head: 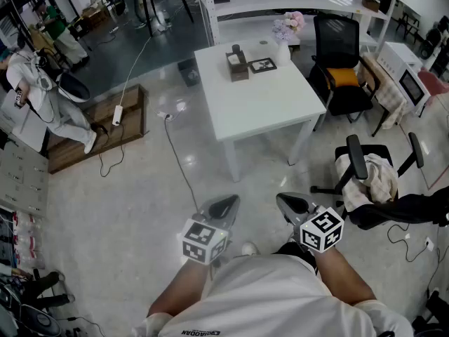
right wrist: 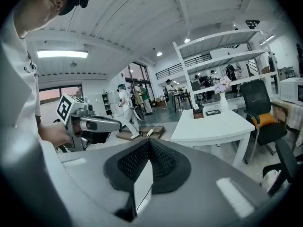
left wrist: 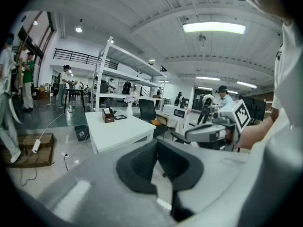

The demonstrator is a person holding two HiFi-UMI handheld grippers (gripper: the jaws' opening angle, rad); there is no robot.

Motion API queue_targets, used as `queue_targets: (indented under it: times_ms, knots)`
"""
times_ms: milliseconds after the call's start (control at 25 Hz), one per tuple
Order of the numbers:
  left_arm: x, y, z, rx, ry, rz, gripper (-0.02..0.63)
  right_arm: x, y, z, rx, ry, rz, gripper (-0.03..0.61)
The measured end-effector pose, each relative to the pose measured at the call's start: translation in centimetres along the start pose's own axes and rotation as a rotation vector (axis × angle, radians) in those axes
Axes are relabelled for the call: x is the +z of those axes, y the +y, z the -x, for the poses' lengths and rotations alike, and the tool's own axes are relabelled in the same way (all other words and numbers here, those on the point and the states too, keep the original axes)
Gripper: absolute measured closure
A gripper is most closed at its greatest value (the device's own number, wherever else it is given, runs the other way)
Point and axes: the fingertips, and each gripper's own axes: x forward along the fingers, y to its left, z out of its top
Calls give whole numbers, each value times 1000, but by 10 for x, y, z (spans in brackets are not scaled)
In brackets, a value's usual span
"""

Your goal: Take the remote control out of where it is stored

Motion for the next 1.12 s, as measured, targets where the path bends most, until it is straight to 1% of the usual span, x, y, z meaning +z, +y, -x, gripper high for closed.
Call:
queue_targets:
  times_ms: [560,720,800,960,1040,1120]
  knots:
    - [1,-2,1,-5,-9,10,611,2,1,-1,1,-4,6,574]
    - [0,-1,0,-8,-8,17,611,6,7,-2,45,-20,-40,574]
    - [-1,-1,-2,-10,-6,21,611,8,7,-3,54,-27,-45,572]
    - [-3,-1,-7,-23,-8,68,611,8,1,-3,22,-27,-2,572]
    - [-6,-1,-10,-24,-8,94,611,7,-3,-2,15,-29,2,572]
    - [-8,-2,-14,-19,-5,103,611,7,-8,2,11,-34,1,572]
